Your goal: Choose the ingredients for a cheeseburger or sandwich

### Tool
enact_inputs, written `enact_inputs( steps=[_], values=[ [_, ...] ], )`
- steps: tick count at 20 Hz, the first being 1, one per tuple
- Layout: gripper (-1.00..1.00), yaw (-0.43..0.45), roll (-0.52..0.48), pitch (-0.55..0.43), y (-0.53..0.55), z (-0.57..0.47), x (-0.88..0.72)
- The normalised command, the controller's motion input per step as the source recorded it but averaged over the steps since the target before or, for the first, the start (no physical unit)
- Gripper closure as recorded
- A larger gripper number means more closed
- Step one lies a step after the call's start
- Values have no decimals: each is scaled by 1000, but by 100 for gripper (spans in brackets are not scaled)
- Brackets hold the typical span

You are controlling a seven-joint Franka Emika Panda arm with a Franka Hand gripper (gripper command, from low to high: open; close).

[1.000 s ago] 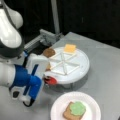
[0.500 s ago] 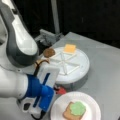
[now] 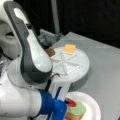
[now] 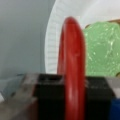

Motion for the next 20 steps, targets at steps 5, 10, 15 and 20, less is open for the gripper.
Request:
enact_inputs(
  steps=[5,10,15,20],
  values=[
    [100,272,123,-56,-170,-44,109],
    [100,254,41,-57,-139,-186,152],
    [100,180,-49,-48,-96,-138,185],
    [100,123,-105,-59,-10,-54,211]
  ],
)
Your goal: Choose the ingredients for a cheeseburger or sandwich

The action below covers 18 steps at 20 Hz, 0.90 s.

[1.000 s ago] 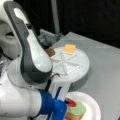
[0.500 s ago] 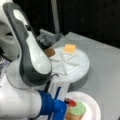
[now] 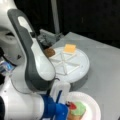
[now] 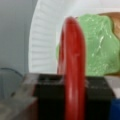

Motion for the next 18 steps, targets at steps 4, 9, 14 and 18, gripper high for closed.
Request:
enact_inputs(
  steps=[4,9,14,18],
  values=[
    [100,99,-117,-80,15,-80,191],
    [100,80,-86,-93,5,-122,161],
    [100,82,-46,-87,-51,-138,153],
    [100,95,-18,-71,-76,-74,134]
  ],
)
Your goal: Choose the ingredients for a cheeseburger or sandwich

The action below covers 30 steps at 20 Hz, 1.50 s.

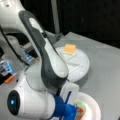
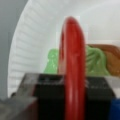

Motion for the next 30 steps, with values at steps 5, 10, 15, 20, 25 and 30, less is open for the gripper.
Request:
enact_inputs(
  steps=[5,10,15,20,25,30],
  values=[
    [100,105,-10,-65,-77,-31,125],
    [-100,118,-8,-51,-80,-26,105],
    [-100,130,-7,-37,-74,-41,58],
    [-100,133,-21,-53,-77,-64,-16],
    [-100,149,-26,-58,-103,-49,-84],
    [-100,161,-27,-51,-100,-20,-134]
  ],
)
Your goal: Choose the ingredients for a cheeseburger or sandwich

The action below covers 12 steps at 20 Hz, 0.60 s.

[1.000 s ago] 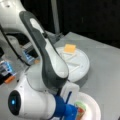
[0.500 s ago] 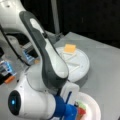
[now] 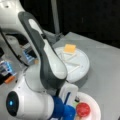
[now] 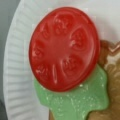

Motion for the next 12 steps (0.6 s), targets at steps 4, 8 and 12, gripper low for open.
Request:
enact_inputs(
  steps=[4,8,12],
  values=[
    [-100,158,-44,-21,-64,37,-193],
    [-100,110,-78,55,8,169,-315],
    [-100,-36,-119,137,136,214,-340]
  ],
)
